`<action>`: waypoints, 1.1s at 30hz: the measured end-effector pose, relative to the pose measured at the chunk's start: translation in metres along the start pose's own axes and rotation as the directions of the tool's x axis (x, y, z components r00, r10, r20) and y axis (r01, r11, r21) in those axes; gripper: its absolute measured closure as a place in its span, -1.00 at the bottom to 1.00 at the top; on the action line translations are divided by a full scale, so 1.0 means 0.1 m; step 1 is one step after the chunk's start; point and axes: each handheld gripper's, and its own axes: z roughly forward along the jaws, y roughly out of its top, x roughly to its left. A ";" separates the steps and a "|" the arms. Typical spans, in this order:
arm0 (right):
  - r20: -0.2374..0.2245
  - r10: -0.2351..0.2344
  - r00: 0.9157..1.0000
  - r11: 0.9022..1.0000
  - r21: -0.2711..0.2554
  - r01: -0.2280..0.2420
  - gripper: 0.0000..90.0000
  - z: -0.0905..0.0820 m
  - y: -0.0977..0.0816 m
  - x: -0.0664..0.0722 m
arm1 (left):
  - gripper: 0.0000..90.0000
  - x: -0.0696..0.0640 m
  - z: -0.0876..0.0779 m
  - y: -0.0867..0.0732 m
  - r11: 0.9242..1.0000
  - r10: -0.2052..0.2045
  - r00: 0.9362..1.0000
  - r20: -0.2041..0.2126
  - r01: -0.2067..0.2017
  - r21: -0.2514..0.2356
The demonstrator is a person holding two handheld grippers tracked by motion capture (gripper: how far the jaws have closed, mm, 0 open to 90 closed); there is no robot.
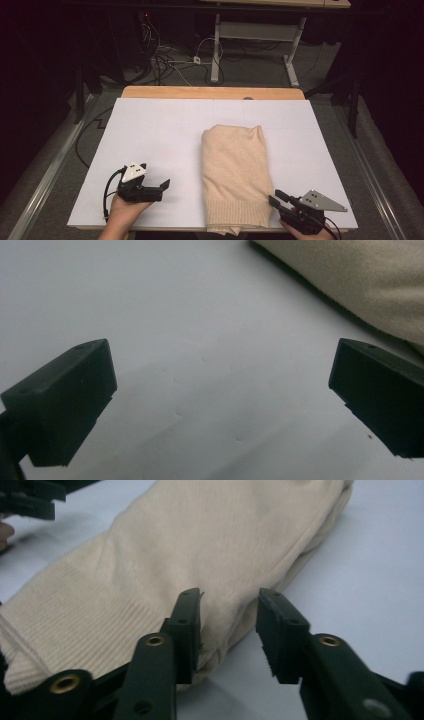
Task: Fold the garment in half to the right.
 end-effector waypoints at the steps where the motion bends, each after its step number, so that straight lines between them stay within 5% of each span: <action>1: 0.004 0.000 1.000 1.000 -0.014 0.000 0.34 -0.01 0.02 0.00 | -1.00 0.00 -0.01 0.00 1.000 0.002 1.000 -0.001 -0.002 0.000; 8: 0.068 -0.008 0.998 0.998 -0.069 0.012 -0.06 0.00 0.14 -0.14 | -1.00 0.03 -0.02 -0.01 1.000 -0.002 1.000 0.010 0.002 -0.014; 18: 0.183 -0.002 0.983 0.997 -0.081 0.017 -0.66 0.15 0.17 -0.56 | -1.00 0.03 -0.01 -0.02 1.000 0.013 1.000 0.024 -0.013 -0.016; 25: 0.202 0.023 0.979 0.993 -0.115 0.000 -0.98 0.14 0.14 -0.65 | -1.00 0.05 -0.03 -0.04 0.999 0.013 0.999 0.029 -0.012 -0.030; 33: 0.212 0.019 0.977 0.991 -0.133 0.010 -0.99 0.09 0.07 -0.68 | -1.00 0.05 -0.05 -0.04 0.999 0.011 1.000 0.027 -0.010 -0.045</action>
